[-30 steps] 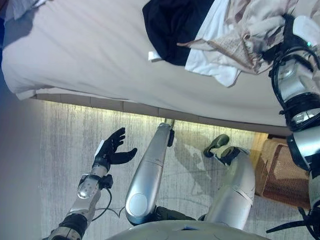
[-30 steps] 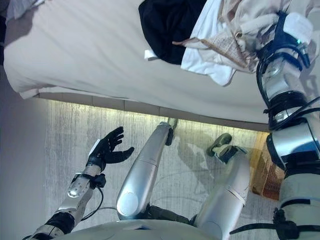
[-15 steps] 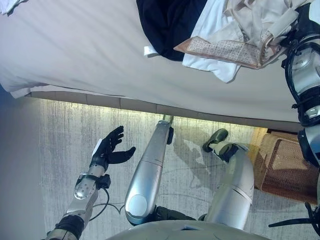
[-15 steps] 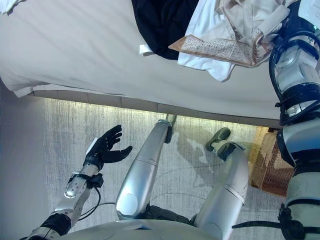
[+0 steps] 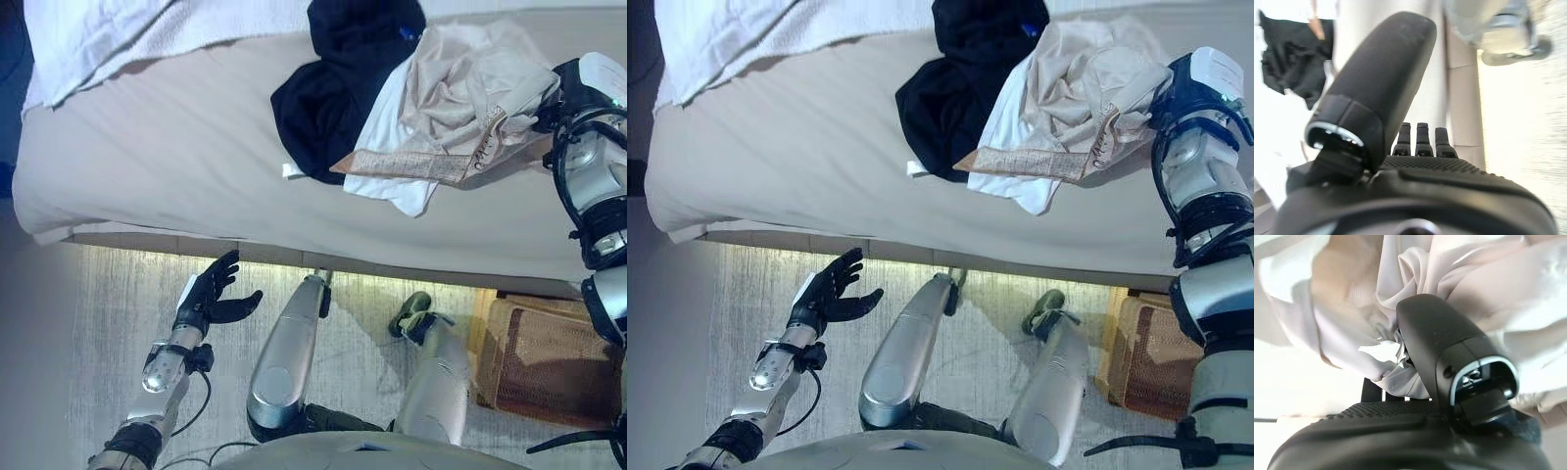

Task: Pick up the clothes from the bed and place them into the basket

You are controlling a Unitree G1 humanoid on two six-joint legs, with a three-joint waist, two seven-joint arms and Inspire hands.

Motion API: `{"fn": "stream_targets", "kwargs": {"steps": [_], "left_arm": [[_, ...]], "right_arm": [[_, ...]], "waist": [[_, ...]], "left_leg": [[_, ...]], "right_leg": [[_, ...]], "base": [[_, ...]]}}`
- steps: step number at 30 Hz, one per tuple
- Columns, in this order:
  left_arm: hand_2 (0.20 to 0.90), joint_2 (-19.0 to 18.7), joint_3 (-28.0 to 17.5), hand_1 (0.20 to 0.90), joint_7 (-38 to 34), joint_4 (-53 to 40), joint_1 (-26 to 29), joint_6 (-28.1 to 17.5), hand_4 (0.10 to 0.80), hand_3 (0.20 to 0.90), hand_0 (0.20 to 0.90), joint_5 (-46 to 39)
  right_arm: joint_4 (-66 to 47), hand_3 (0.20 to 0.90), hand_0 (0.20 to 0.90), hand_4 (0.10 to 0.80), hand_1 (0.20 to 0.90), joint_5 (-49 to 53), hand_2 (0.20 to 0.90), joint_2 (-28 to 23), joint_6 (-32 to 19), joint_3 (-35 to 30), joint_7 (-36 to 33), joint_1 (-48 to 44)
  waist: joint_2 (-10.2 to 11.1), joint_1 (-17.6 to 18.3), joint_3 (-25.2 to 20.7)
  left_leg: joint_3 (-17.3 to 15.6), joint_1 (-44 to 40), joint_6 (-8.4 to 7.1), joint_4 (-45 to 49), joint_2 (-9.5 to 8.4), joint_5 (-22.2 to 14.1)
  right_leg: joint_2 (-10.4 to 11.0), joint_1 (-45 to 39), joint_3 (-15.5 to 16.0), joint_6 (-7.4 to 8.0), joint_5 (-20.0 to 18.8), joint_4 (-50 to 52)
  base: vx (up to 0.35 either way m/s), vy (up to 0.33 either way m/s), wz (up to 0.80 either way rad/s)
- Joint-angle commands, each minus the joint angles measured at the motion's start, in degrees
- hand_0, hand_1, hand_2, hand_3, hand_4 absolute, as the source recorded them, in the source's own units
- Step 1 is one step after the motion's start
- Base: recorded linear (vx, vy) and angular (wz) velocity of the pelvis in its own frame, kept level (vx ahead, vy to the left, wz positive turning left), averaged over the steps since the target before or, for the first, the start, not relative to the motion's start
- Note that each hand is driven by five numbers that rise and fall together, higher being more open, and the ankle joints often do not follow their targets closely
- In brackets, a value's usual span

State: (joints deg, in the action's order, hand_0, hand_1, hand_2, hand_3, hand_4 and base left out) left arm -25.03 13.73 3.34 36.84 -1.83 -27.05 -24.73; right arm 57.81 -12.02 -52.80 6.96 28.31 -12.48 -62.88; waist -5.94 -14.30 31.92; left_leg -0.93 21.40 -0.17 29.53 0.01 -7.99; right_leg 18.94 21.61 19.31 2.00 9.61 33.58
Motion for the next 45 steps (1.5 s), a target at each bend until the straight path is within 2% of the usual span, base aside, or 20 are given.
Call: {"fn": "stream_targets", "kwargs": {"steps": [1, 3, 4, 9, 15, 24, 29, 36, 40, 45], "left_arm": [[0.9, -2.84, -2.58, 0.9, -2.9, -0.18, -4.08, -0.01, 0.8, 0.9, 0.9, 1.49], [0.9, -2.77, -2.86, 0.9, -3.04, 0.94, -3.86, 0.72, 0.8, 0.9, 0.9, 2.23], [0.9, -2.74, -2.95, 0.9, -3.08, 1.19, -3.84, 1.15, 0.8, 0.9, 0.9, 2.47], [0.9, -2.17, -3.31, 0.9, -3.99, 2.68, -4.19, 1.79, 0.8, 0.9, 0.9, 4.73], [0.9, -1.16, -4.09, 0.9, -4.74, 7.83, -3.35, 2.0, 0.8, 0.9, 0.9, 7.0], [0.9, -0.37, -5.92, 0.9, -5.09, 13.39, 0.02, 2.62, 0.8, 0.9, 0.9, 6.2], [0.9, -0.39, -6.94, 0.9, -5.04, 15.52, 2.22, 4.01, 0.8, 0.9, 0.9, 7.16], [0.9, -0.05, -6.68, 0.9, -4.57, 18.28, 3.68, 3.52, 0.8, 0.9, 0.9, 8.18], [0.9, 0.1, -6.96, 0.9, -4.29, 18.45, 3.64, 2.83, 0.8, 0.9, 0.9, 9.03], [0.9, 0.04, -7.34, 0.9, -4.09, 19.23, 4.57, 2.27, 0.8, 0.9, 0.9, 10.58]], "right_arm": [[-4.34, 0.2, 0.3, 0.1, 0.3, 2.29, 0.3, -8.94, -3.38, -3.77, -3.3, -3.49], [-3.92, 0.2, 0.3, 0.1, 0.3, 3.23, 0.3, -9.79, -4.27, -4.4, -2.28, -3.46], [-3.8, 0.2, 0.3, 0.1, 0.3, 3.69, 0.3, -10.31, -4.86, -4.75, -1.96, -3.4], [-3.85, 0.2, 0.3, 0.1, 0.3, 7.43, 0.3, -12.73, -6.16, -5.98, -0.8, -3.07], [-4.78, 0.2, 0.3, 0.1, 0.3, 10.08, 0.3, -15.63, -7.7, -6.53, -2.44, -3.28], [-6.92, 0.2, 0.3, 0.1, 0.3, 13.58, 0.3, -20.8, -7.73, -5.48, -4.18, -6.15], [-9.89, 0.2, 0.3, 0.1, 0.3, 14.42, 0.3, -22.78, -7.38, -10.26, -4.58, -0.23], [-12.25, 0.2, 0.3, 0.1, 0.3, 13.02, 0.3, -24.31, -6.35, -16.14, -4.08, 9.38], [-14.4, 0.2, 0.3, 0.1, 0.3, 13.79, 0.3, -23.99, -6.64, -22.48, -3.16, 17.61], [-18.62, 0.2, 0.3, 0.1, 0.3, 12.31, 0.3, -21.12, -7.69, -31.04, -0.57, 29.84]], "waist": [[3.26, -0.03, -8.87], [4.06, 0.42, -11.3], [4.25, 0.64, -12.48], [5.9, 1.81, -17.12], [7.47, 3.97, -22.27], [9.6, 7.28, -25.94], [10.58, 10.0, -26.71], [10.49, 14.11, -27.5], [10.0, 16.33, -27.54], [9.33, 19.13, -27.33]], "left_leg": [[-3.01, -3.6, -2.55, -6.57, 1.42, 1.61], [-3.29, -7.33, -2.84, -10.45, 1.73, 2.32], [-3.81, -8.64, -2.57, -13.07, 1.89, 4.33], [-4.45, -15.08, -3.25, -21.06, 2.35, 6.09], [-6.21, -20.55, -3.71, -26.29, 3.57, 6.99], [-9.25, -25.16, -4.39, -30.89, 4.64, 6.8], [-10.72, -25.79, -4.2, -30.44, 5.23, 6.18], [-13.48, -27.87, -4.1, -30.55, 6.11, 5.3], [-14.74, -28.58, -4.04, -30.59, 6.36, 4.88], [-16.42, -29.12, -3.76, -30.4, 6.69, 4.32]], "right_leg": [[-3.6, -8.4, 3.33, -0.88, 2.24, -3.94], [-4.71, -12.09, 3.42, -0.3, 1.54, -8.11], [-5.3, -13.64, 4.33, -0.45, -0.51, -11.22], [-7.72, -19.89, 4.1, 1.27, -2.75, -20.25], [-8.79, -24.02, 3.31, 2.57, -5.02, -25.84], [-9.97, -26.61, 1.79, 3.69, -7.5, -31.92], [-10.76, -26.12, -0.36, 3.41, -7.24, -31.92], [-11.56, -26.35, -3.06, 3.52, -7.74, -33.46], [-11.81, -25.83, -4.83, 3.75, -8.18, -33.89], [-12.28, -24.37, -7.62, 4.01, -8.56, -33.64]], "base": [[0.134, -0.021, -0.07], [0.113, -0.017, -0.14], [0.062, -0.004, -0.12], [0.058, -0.022, -0.06], [0.045, -0.022, -0.09], [-0.008, -0.046, -0.17], [-0.067, -0.058, -0.21], [-0.018, -0.034, -0.26], [-0.02, -0.021, -0.27], [-0.033, -0.023, -0.32]]}}
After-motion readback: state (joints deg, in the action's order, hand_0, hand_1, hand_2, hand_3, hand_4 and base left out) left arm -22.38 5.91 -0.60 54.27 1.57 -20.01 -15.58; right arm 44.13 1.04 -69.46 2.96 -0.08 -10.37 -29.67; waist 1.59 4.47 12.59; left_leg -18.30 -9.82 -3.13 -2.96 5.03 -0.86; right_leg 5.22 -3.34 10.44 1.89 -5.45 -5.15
